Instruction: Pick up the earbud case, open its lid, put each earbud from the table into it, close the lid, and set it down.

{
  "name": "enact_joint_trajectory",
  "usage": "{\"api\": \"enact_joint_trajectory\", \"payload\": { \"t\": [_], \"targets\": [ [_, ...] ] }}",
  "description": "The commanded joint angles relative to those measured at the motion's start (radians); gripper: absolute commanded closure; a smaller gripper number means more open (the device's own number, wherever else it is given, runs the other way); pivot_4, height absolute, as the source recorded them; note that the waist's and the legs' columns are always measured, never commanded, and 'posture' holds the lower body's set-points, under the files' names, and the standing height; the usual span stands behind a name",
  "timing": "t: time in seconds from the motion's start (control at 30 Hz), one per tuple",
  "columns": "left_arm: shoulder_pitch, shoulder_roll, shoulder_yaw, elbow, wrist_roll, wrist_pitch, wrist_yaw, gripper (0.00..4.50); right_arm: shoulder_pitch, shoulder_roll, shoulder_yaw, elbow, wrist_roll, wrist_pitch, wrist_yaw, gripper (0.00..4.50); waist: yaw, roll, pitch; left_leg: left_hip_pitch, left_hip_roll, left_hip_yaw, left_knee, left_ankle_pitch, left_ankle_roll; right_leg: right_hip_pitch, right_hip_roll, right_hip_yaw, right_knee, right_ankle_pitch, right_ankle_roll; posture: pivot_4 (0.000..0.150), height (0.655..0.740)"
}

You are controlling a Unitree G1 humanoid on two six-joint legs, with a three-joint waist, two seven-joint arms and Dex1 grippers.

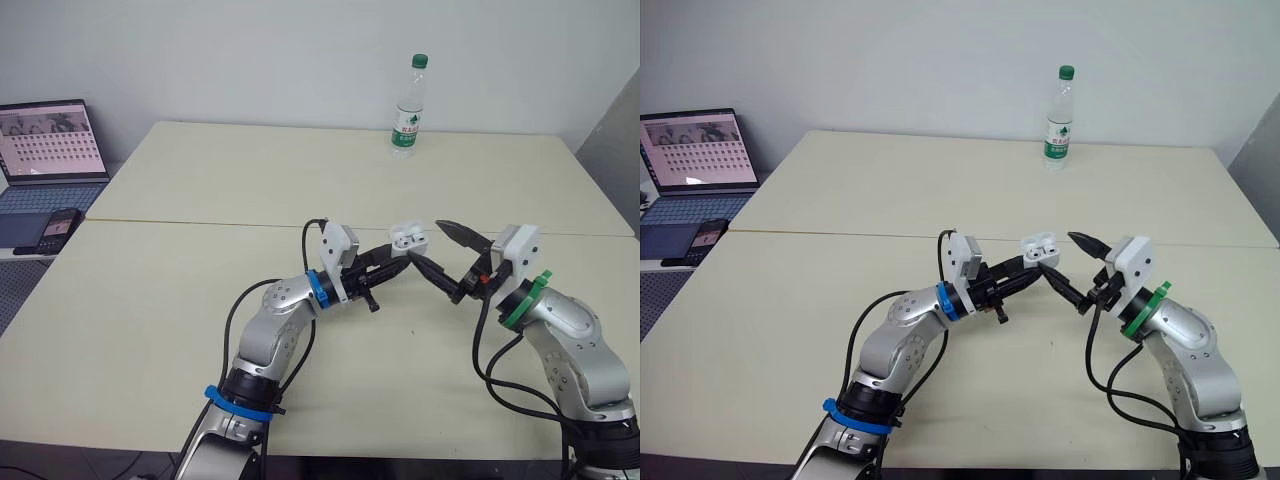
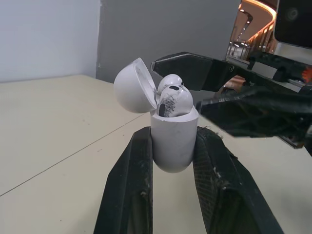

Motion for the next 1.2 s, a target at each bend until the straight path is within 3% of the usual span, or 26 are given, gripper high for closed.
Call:
{"api": "enact_joint_trajectory", "payload": {
  "t": [0.03, 0.2, 0.3, 0.6, 0.93, 1.2],
  "targets": [
    [-0.024, 0.017, 0.005, 0.009, -0.010, -0.040, -0.039, 3.73, -0.046, -0.005, -0.099, -0.064, 0.172, 0.114, -0.049, 0.84, 0.000, 0.000, 0.000, 0.000, 0.000, 0.000, 0.000, 0.000, 0.000, 0.000, 0.000, 0.000, 0.000, 0.000, 0.000, 0.150, 0.7362],
    [-0.045, 0.059, -0.001, 0.061, -0.026, -0.062, -0.144, 3.73, -0.071, -0.063, -0.155, -0.043, 0.339, 0.293, -0.068, 0.84, -0.001, 0.000, 0.000, 0.000, 0.000, 0.000, 0.000, 0.000, 0.000, 0.000, 0.000, 0.000, 0.000, 0.000, 0.000, 0.150, 0.7362],
    [-0.070, 0.083, -0.001, 0.080, -0.059, -0.050, -0.239, 3.73, -0.095, -0.109, -0.156, 0.010, 0.370, 0.358, -0.038, 1.32, -0.001, 0.000, 0.000, 0.000, 0.000, 0.000, 0.000, 0.000, 0.000, 0.000, 0.000, 0.000, -0.001, 0.000, 0.000, 0.150, 0.7362],
    [-0.144, 0.146, -0.047, 0.121, -0.098, 0.011, -0.482, 3.73, -0.127, -0.258, -0.049, 0.115, 0.404, 0.502, 0.253, 4.47, -0.001, 0.000, 0.000, -0.001, 0.000, 0.000, -0.001, 0.000, 0.000, 0.000, 0.001, -0.001, -0.002, 0.000, 0.000, 0.150, 0.7362],
    [-0.156, 0.151, -0.054, 0.145, -0.084, 0.041, -0.508, 3.73, -0.158, -0.279, -0.021, 0.123, 0.402, 0.519, 0.376, 4.47, -0.001, 0.000, 0.000, -0.001, 0.001, -0.001, -0.001, 0.000, 0.000, 0.000, 0.001, -0.001, -0.002, 0.000, 0.000, 0.150, 0.7362],
    [-0.139, 0.142, -0.052, 0.141, -0.078, 0.056, -0.474, 3.73, -0.079, -0.345, -0.061, 0.048, 0.506, 0.588, 0.502, 4.47, -0.001, -0.001, 0.001, -0.001, 0.001, -0.001, -0.001, 0.000, 0.000, -0.001, 0.001, -0.001, -0.002, 0.000, 0.000, 0.150, 0.7362]
  ]
}}
